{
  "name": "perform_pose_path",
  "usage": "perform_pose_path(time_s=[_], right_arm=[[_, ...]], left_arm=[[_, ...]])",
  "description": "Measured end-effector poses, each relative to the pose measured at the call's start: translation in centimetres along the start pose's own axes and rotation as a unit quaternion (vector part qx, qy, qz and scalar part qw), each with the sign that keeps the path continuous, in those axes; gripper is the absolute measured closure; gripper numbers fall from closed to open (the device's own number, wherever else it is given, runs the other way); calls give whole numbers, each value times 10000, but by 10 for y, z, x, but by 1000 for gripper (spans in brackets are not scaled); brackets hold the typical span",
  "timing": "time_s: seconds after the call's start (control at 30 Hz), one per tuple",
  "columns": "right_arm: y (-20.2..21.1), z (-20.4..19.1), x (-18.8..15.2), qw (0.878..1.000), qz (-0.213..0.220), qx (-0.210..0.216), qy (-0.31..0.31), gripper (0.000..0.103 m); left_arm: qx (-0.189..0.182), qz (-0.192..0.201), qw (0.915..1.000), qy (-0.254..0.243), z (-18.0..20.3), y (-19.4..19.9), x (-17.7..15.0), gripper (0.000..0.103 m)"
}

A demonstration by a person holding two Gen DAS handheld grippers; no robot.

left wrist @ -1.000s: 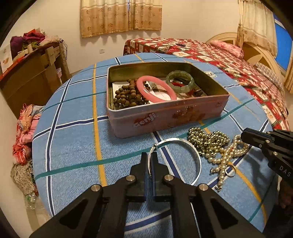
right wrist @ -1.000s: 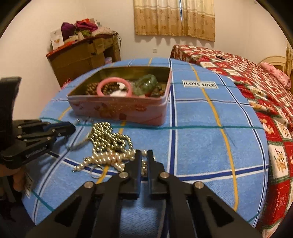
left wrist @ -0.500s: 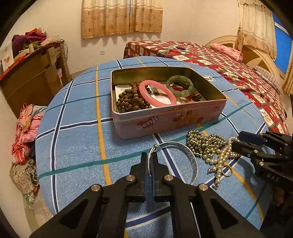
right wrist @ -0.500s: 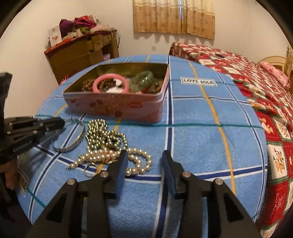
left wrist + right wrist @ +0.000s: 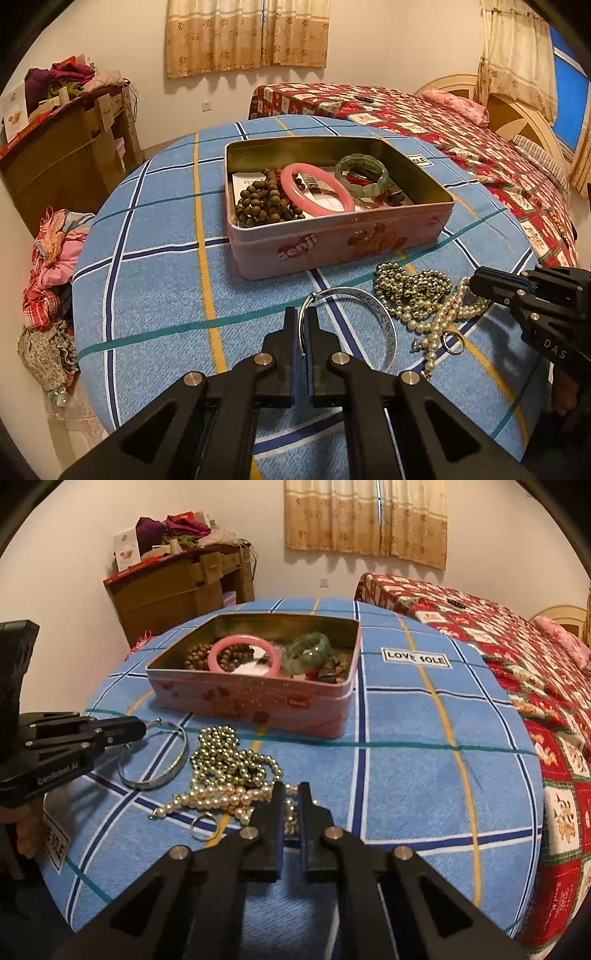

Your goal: Organize jewelry

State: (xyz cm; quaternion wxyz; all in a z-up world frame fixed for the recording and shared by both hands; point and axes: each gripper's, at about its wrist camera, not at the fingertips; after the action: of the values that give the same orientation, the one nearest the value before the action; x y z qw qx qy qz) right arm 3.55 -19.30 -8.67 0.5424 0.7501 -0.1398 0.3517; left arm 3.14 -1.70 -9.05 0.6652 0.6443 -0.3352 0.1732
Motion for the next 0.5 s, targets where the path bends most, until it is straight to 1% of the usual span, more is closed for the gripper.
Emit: perform_pose_path(time_s=[0.13, 0.2, 0.27, 0.47, 0.5], right_arm=[[-7, -2, -1, 9997, -161, 72, 146, 93], [-10, -2, 0, 9995, -235, 62, 225, 88], [-10, -2, 1, 9994, -200, -38, 269, 84], [-14, -2, 5, 9989, -206, -143, 405, 81], [-14, -2, 6, 9987, -186, -197, 425, 71]], left_arm=[[-29, -26, 10000, -18, 0, -1, -1, 101], [-27, -30, 10000, 5, -2, -1, -1, 101], [-37, -38, 10000, 14, -2, -1, -2, 101], [-84, -73, 9999, 21, -4, -3, -3, 101], [-81, -75, 9999, 27, -4, -3, -3, 101]])
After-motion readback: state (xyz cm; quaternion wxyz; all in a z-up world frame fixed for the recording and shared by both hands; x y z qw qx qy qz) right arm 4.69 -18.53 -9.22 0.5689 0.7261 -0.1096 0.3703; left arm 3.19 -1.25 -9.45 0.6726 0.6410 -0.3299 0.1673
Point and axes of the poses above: each gripper's, at about its wrist camera, not at the fingertips, and y roughly against the way its jaws point, z to its right, x to its top, and after that the axes turned 9 degrees about -y, right-handed
